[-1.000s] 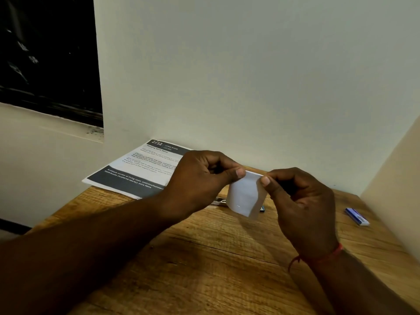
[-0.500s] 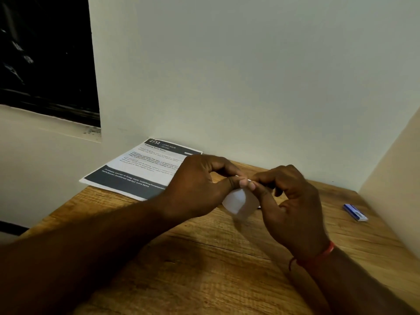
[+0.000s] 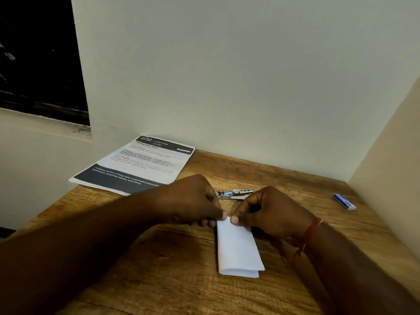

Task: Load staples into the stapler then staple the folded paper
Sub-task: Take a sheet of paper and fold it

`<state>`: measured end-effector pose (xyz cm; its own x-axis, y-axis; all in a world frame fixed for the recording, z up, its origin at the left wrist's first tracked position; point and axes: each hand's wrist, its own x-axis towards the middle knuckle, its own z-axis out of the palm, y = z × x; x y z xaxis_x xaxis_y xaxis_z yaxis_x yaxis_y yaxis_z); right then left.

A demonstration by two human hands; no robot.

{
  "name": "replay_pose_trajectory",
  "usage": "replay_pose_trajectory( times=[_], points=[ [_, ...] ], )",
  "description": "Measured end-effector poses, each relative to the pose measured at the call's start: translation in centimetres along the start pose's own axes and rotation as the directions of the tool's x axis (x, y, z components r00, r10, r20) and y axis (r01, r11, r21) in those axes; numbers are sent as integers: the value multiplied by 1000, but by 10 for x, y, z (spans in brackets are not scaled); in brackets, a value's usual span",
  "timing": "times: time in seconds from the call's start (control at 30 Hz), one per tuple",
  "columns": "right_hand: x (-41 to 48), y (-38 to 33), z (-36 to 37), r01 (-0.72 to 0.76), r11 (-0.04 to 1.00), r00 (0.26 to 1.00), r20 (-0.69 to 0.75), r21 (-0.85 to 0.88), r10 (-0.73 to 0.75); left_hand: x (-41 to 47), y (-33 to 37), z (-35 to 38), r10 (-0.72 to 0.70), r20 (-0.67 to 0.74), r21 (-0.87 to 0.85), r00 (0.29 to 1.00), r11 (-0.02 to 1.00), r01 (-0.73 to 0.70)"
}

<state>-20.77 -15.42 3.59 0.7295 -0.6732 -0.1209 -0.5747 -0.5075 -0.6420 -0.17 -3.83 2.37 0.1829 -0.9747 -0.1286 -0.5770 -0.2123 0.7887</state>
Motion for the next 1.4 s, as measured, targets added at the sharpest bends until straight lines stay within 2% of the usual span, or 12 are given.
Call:
replay_pose_trajectory(
  times=[0.07,0.13,0.4,0.53,0.67,0.73,0.87,1.03,1.2,1.4],
  points=[
    [2,-1,3,21,998,1000,-3,-51,-21,-1,1,0,60,-33,210,998,976,-52],
    [2,-2,3,18,998,1000,-3,-54,-19,-2,2,1,83,-49,313,995,948,-64],
    [5,0,5,-5,998,1000,-30,-57,3,-6,5,4,255,-16,413,967,882,-226],
    [7,7,3,-9,998,999,-46,-67,6,-14,13,8,317,-12,597,948,763,-248],
    [8,8,2,-12,998,999,-44,-67,9,-19,18,15,359,75,766,930,576,-284],
    [9,7,3,-11,997,999,-41,-78,7,-21,20,16,366,96,807,926,515,-287],
    [7,9,4,43,992,998,-42,-114,-48,-21,19,9,337,95,760,937,583,-287],
    [4,8,5,231,946,971,-14,-226,-240,-21,17,6,275,42,690,961,688,-227],
    [0,3,5,328,897,944,60,-296,-326,-28,27,4,246,64,739,967,639,-212],
    [-14,-11,2,278,885,960,95,-373,-262,-38,41,9,169,105,789,980,586,-186]
  ],
)
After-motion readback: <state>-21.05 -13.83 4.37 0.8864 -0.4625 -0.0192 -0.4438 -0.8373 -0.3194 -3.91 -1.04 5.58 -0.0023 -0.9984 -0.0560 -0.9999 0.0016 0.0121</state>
